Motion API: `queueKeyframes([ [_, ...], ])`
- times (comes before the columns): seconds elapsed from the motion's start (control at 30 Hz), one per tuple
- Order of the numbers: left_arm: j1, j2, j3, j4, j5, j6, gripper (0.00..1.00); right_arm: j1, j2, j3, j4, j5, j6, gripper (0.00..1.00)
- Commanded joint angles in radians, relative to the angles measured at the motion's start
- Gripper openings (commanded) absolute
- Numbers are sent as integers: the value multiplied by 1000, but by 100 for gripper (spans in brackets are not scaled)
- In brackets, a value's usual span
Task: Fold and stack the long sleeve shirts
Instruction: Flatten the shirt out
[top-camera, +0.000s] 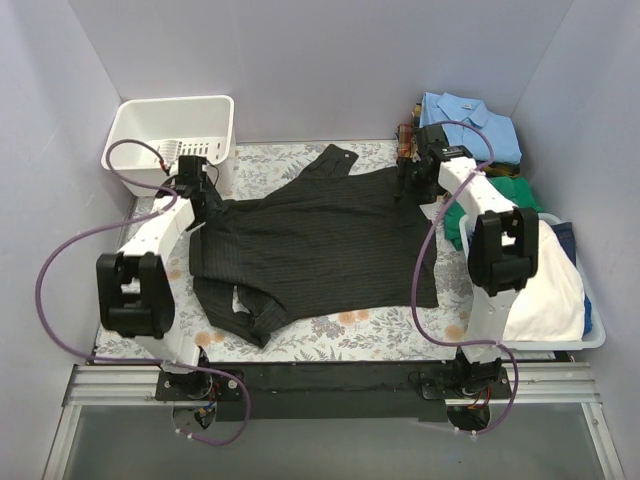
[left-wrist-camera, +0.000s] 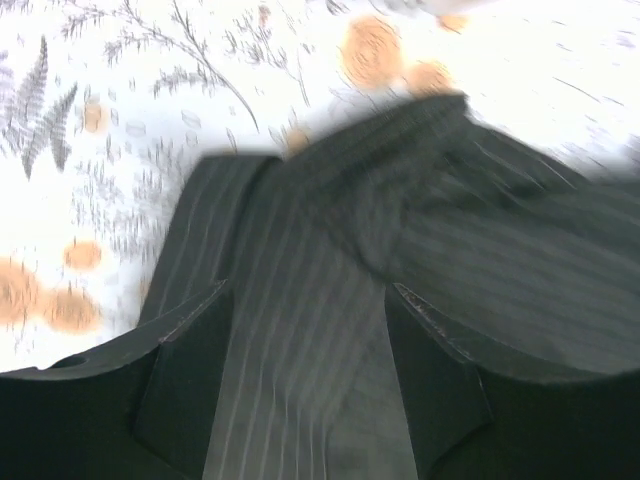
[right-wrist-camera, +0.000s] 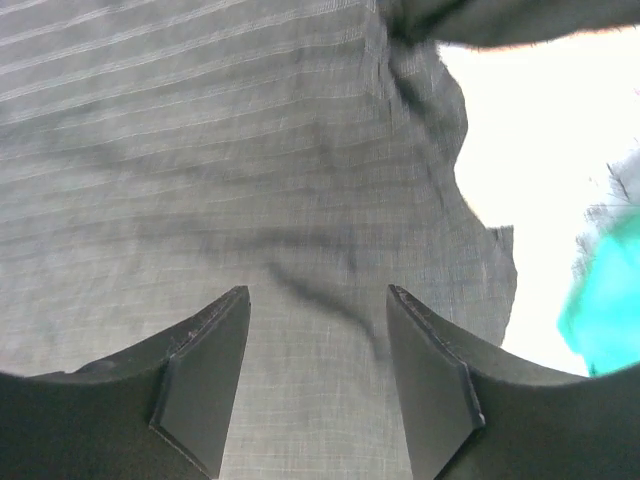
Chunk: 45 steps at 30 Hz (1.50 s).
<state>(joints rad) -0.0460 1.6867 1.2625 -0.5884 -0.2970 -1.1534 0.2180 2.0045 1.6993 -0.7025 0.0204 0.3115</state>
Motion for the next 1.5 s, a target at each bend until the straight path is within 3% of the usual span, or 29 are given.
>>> queueKeyframes([
  [0.0, 2, -226, -118, -82, 131, -63, 61, 7, -174, -127, -14, -51, -8, 65],
  [0.17, -12, -331, -296, -117, 163, -107, 60, 50, -259, -277, -11, -65, -22, 65],
  [0.4, -18, -426, -368, -214, 179, -160, 61, 164, -319, -397, -6, -62, -29, 65],
  [0.6, -23, -481, -402, -318, 286, -236, 57, 211, -323, -440, 5, -71, -11, 65],
  [0.93, -66, -656, -518, -429, 331, -339, 56, 224, -314, -428, 3, -86, -20, 65],
  [1.17, -124, -696, -574, -456, 256, -383, 51, 224, -320, -425, 3, -89, -15, 65],
  [1.47, -212, -595, -584, -421, 220, -486, 52, 224, -335, -423, 3, -80, -9, 65],
])
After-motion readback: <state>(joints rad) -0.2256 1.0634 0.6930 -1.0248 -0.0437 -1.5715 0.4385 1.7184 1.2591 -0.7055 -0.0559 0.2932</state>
